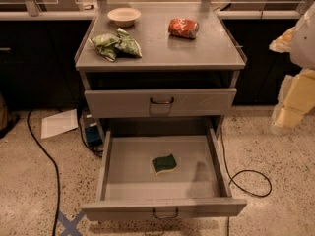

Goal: Pick sponge from middle drawer and place on counter

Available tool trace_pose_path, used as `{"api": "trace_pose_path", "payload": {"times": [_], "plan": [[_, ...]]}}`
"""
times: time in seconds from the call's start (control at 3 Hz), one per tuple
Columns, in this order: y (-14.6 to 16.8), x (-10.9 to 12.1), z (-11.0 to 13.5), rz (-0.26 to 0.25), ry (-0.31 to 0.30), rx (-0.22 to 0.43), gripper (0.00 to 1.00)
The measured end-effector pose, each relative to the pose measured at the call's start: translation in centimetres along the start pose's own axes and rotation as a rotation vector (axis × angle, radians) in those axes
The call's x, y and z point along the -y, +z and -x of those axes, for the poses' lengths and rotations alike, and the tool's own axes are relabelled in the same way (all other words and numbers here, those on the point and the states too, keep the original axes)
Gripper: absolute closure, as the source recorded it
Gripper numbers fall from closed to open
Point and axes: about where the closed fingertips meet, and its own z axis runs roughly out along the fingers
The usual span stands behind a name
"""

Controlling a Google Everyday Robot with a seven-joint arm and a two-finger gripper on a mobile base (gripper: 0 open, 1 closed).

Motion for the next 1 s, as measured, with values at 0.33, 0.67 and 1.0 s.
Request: {"api": "trace_pose_path", "payload": {"times": [0.33,0.67,1.0], "plan": [[0.1,-0.1,0.4,-0.007,-0.002,0.008,0.0],[3.8,-0.7,2.1,0.028,-0.027,0.06,0.0],[10.3,-1.7,4.5,0.076,-0.089,0.107,0.0]]}}
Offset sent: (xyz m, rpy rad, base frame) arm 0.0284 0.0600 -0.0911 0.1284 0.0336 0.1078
